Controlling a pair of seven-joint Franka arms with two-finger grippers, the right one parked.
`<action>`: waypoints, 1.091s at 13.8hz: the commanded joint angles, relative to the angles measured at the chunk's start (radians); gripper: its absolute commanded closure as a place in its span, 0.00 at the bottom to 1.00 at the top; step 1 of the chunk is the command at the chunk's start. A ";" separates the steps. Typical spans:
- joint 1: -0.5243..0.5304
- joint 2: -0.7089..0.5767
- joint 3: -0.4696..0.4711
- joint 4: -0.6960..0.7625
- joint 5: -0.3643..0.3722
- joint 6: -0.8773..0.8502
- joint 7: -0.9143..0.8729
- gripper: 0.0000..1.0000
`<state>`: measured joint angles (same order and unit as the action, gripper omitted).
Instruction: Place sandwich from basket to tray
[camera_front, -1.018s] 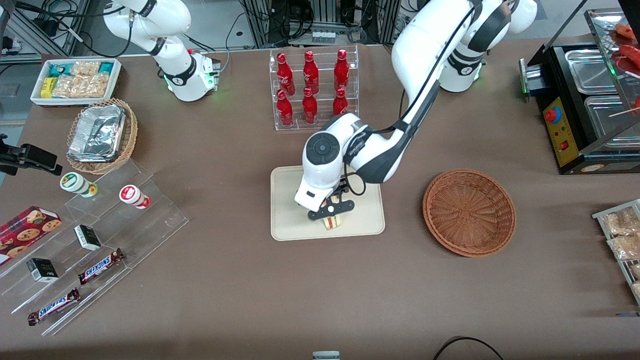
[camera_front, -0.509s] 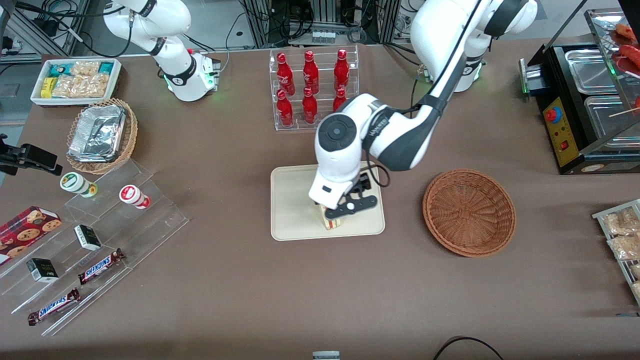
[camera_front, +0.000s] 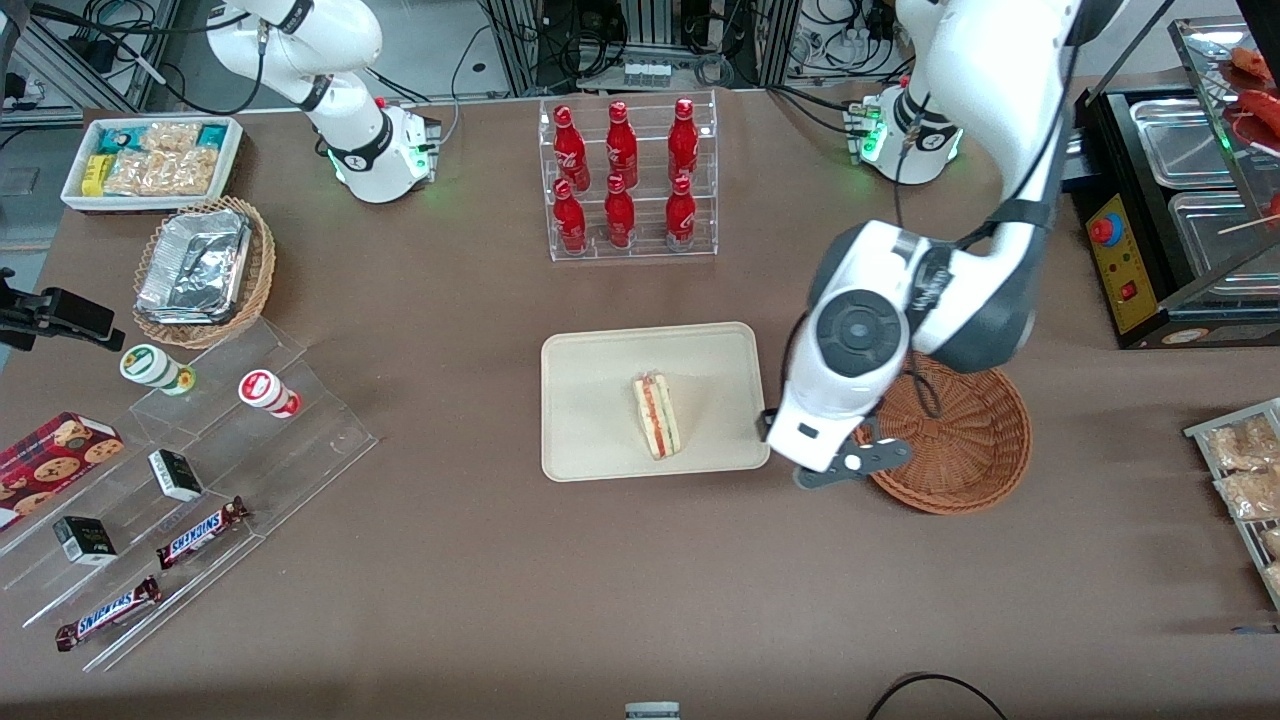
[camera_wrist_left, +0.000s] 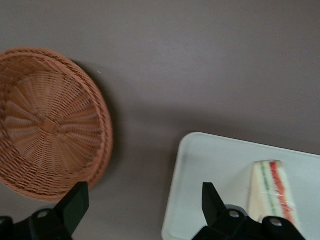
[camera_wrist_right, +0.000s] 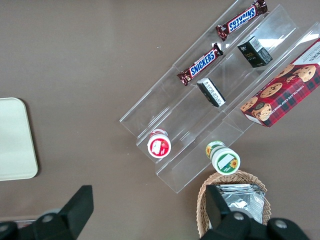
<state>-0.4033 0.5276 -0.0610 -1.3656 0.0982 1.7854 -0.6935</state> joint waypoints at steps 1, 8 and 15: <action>0.079 -0.113 -0.010 -0.124 -0.009 -0.007 0.136 0.00; 0.270 -0.279 -0.007 -0.204 -0.086 -0.131 0.605 0.00; 0.425 -0.509 -0.033 -0.260 -0.072 -0.277 0.796 0.00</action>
<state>-0.0042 0.0968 -0.0718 -1.5802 0.0259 1.5314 0.0757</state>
